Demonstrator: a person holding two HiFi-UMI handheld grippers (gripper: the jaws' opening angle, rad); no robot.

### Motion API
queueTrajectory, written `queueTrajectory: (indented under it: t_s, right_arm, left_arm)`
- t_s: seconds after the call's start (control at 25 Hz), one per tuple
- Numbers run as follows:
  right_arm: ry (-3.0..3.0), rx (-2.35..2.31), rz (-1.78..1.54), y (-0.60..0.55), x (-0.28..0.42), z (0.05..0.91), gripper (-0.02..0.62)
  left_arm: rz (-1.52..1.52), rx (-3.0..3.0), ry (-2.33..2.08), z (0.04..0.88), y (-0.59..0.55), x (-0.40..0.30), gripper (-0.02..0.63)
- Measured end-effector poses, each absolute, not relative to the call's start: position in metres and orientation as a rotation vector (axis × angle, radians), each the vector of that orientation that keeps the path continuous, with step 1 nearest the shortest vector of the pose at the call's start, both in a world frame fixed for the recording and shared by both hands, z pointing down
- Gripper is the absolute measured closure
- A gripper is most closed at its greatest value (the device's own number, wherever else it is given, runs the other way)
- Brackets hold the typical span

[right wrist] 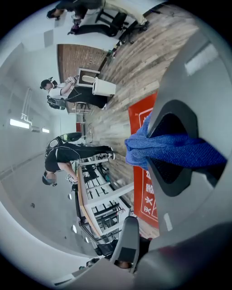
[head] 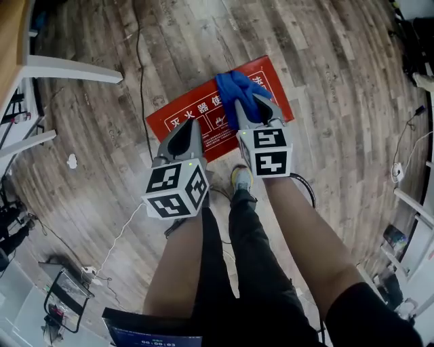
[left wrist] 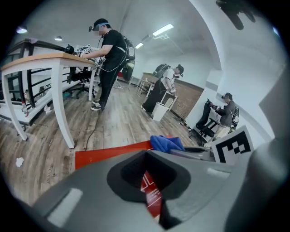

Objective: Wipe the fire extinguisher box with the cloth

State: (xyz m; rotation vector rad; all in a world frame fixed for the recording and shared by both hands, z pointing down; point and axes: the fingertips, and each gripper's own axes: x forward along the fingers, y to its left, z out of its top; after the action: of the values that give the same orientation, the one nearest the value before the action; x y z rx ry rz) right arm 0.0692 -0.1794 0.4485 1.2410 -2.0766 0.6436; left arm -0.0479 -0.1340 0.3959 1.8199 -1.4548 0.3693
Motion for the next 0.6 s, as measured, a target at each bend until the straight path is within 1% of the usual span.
queueTrajectory:
  t_s: [0.28,0.44,0.6]
  right_arm:
    - [-2.026,1.304,0.633,-0.205,0.140,0.453,0.465]
    - [-2.011,1.329,0.633,-0.212,0.160,0.455,0.466]
    - [-2.009,1.343,0.636,-0.214,0.166,0.456,0.466]
  left_arm:
    - [0.378,1.852,-1.418,0.399,-0.155,0.009,0.606]
    - [0.383,1.864,-1.400,0.403,-0.159,0.028,0.606]
    - [0.386,1.861,-1.398,0.406,-0.157,0.032,0.606]
